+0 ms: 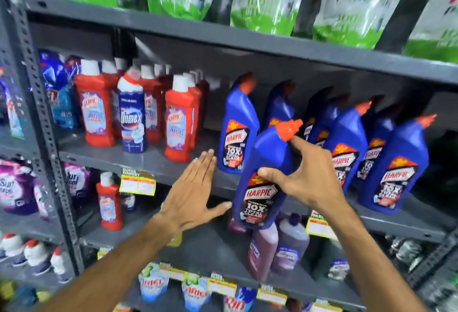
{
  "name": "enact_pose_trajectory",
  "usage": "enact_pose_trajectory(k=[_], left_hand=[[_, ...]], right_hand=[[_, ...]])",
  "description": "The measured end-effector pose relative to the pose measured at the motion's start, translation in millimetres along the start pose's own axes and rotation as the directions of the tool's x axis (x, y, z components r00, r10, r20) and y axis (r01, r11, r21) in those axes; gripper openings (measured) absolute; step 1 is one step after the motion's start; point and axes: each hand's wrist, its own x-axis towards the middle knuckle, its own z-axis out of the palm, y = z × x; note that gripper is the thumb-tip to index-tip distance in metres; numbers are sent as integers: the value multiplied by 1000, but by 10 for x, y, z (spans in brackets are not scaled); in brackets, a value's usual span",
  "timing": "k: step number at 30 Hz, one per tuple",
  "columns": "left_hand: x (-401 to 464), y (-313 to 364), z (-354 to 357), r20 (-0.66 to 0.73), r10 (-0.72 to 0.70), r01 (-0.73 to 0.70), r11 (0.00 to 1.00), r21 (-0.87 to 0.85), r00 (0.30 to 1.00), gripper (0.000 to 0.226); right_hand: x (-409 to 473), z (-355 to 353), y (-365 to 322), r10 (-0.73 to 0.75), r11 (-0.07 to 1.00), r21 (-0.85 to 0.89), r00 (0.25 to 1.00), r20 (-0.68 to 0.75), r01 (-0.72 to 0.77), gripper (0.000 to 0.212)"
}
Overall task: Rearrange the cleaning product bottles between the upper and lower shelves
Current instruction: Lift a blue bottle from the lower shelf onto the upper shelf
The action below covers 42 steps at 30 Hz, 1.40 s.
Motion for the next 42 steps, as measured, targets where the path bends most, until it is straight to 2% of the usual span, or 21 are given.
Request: enact_pose_trajectory(k=[4,7,9,12,15,20,23,27,30,32,34,37,42], left_hand=[[421,-114,17,180,-145,149,989,-9,973,130],[571,-188,163,346,-202,214,977,4,916,136],[620,-214,259,406,-207,228,974,-4,890,142],[645,-255,369,397,-208,236,971,-24,894,156],[636,-287,443,362,-217,238,971,-14,907,157],[620,-279,468,345,-213,219,976,22,914,152],[612,-276,453,350,-212,212,977,38,912,152],[611,-265,438,356,-211,208,977,49,910,148],[612,-263,420,361,-212,202,977,65,908,144],[613,-262,419,363,-211,198,978,71,908,144],[610,-261,427,366,-211,199,977,72,906,145],[611,-265,441,372,-215,202,977,76,903,146],[612,-263,435,365,-217,202,976,77,906,147]], right_hand=[[427,-118,146,14,999,-42,1000,-27,-15,63],[701,-125,356,83,996,-43,996,-30,-84,49],[852,-98,503,121,992,-38,992,-19,-122,45],[1049,-32,715,163,985,-55,986,11,-163,56],[1184,22,901,204,978,-46,978,48,-201,71],[1302,133,1116,228,974,4,973,34,-228,61],[1349,207,1165,241,968,52,969,49,-244,68],[1235,279,1236,248,938,241,968,33,-249,76],[920,411,1383,298,859,424,954,39,-286,84],[658,567,1539,362,791,496,928,92,-358,86],[418,740,1690,401,759,490,901,164,-428,84],[189,919,1830,416,772,402,870,266,-492,84],[226,975,1911,413,776,377,859,302,-505,84]])
